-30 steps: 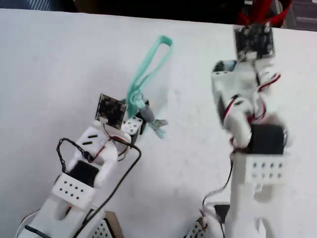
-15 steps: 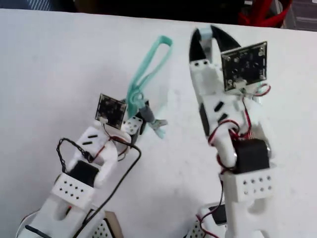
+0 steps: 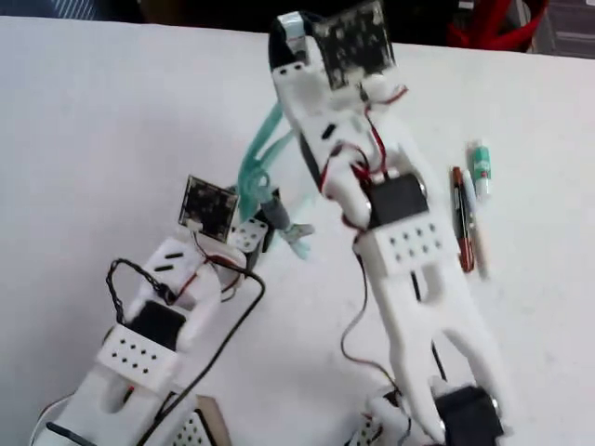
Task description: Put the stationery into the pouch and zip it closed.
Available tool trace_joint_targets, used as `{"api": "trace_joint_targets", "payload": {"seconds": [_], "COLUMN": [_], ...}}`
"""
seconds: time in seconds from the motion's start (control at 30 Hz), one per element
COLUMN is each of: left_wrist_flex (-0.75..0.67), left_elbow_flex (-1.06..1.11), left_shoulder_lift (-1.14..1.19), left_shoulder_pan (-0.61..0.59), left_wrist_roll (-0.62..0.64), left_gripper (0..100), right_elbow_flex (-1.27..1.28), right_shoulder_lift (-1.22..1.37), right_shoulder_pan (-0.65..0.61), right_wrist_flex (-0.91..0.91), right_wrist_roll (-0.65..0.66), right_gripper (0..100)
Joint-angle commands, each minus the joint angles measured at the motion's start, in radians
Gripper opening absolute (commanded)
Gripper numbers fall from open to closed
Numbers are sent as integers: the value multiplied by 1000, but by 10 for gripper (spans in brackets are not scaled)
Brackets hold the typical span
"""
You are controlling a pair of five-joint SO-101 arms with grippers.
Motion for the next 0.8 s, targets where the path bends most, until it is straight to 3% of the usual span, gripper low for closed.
{"api": "trace_joint_targets", "payload": {"seconds": [0.0, 0.4, 0.63, 0.77], "left_wrist_flex": [-11, -12, -12, -12], "left_elbow_flex": [-17, -20, -18, -18], "left_shoulder_lift": [-2, -2, -2, -2], "left_shoulder_pan": [-5, -5, -5, -5], "left_wrist_roll": [11, 11, 11, 11], "left_gripper": [136, 137, 137, 137], "right_elbow_flex": [-89, -91, -86, -94], "right_shoulder_lift": [39, 35, 2, -5], "right_shoulder_pan": [21, 68, 36, 12], "right_wrist_flex": [8, 305, 341, 407], "right_wrist_roll": [-84, -100, -98, -100], "right_gripper": [17, 17, 22, 132]}}
